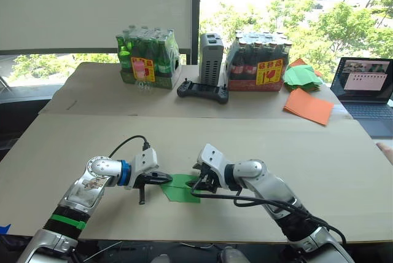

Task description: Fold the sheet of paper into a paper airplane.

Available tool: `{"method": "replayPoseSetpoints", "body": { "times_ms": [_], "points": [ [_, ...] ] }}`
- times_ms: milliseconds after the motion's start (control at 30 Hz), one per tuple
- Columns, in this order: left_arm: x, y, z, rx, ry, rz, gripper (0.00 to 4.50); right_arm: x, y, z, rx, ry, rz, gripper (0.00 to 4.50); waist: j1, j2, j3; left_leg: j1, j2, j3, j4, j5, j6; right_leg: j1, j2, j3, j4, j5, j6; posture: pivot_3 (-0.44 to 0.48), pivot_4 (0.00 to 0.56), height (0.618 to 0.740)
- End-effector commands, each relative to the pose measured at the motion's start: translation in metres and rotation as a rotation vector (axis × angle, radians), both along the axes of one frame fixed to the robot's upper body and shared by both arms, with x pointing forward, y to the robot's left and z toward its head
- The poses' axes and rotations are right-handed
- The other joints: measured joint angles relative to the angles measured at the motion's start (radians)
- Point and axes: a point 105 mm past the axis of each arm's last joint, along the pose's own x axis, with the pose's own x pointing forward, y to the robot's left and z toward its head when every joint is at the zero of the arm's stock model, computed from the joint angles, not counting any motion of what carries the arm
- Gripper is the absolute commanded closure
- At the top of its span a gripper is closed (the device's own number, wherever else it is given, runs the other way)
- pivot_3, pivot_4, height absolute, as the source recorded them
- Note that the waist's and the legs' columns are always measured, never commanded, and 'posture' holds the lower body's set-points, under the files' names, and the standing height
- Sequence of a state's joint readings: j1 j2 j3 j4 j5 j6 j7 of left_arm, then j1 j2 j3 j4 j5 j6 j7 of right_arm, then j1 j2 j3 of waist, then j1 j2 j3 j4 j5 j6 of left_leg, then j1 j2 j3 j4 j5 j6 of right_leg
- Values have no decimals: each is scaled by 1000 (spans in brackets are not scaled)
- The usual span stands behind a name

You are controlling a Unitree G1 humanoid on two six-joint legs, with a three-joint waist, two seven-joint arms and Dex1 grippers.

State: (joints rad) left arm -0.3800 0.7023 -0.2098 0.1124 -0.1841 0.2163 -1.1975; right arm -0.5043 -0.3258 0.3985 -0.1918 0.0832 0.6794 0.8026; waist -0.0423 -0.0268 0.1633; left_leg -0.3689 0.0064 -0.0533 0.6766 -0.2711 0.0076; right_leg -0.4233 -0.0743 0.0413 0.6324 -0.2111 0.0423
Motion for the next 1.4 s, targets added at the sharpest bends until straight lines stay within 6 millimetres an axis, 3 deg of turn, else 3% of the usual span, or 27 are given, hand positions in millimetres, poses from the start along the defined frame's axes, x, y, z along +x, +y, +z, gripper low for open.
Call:
{"method": "replayPoseSetpoints", "body": {
  "times_ms": [33,67,100,367,867,1400],
  "points": [
    [-3,-2,-3,26,7,-17,4500,-12,18,46,133,-163,109,1193,0,0,0,0,0,0,0,0,0,0,0,0,0,0,0,0,150,740],
    [-4,-3,-2,26,6,-18,4500,-16,21,44,117,-176,135,1193,-1,0,0,0,0,0,0,0,0,0,0,0,0,0,0,0,150,740],
    [-4,-4,-2,26,6,-20,4500,-17,23,40,109,-172,143,1831,-1,0,0,0,0,0,0,0,0,0,0,0,0,0,0,0,150,740],
    [-6,-8,2,25,3,-24,4500,-22,27,-2,-32,-114,178,4464,0,0,0,0,0,0,0,0,0,0,0,0,-1,0,0,0,150,740],
    [-14,-13,-1,46,9,-45,4500,-19,8,-49,-185,14,132,4464,-1,0,0,0,0,0,0,0,0,0,0,0,0,0,0,0,150,740],
    [-14,-9,-3,76,7,-30,4500,-17,-10,-55,-211,132,38,4464,1,0,0,1,0,0,0,0,0,1,0,0,-1,0,0,0,150,740]
  ]
}}
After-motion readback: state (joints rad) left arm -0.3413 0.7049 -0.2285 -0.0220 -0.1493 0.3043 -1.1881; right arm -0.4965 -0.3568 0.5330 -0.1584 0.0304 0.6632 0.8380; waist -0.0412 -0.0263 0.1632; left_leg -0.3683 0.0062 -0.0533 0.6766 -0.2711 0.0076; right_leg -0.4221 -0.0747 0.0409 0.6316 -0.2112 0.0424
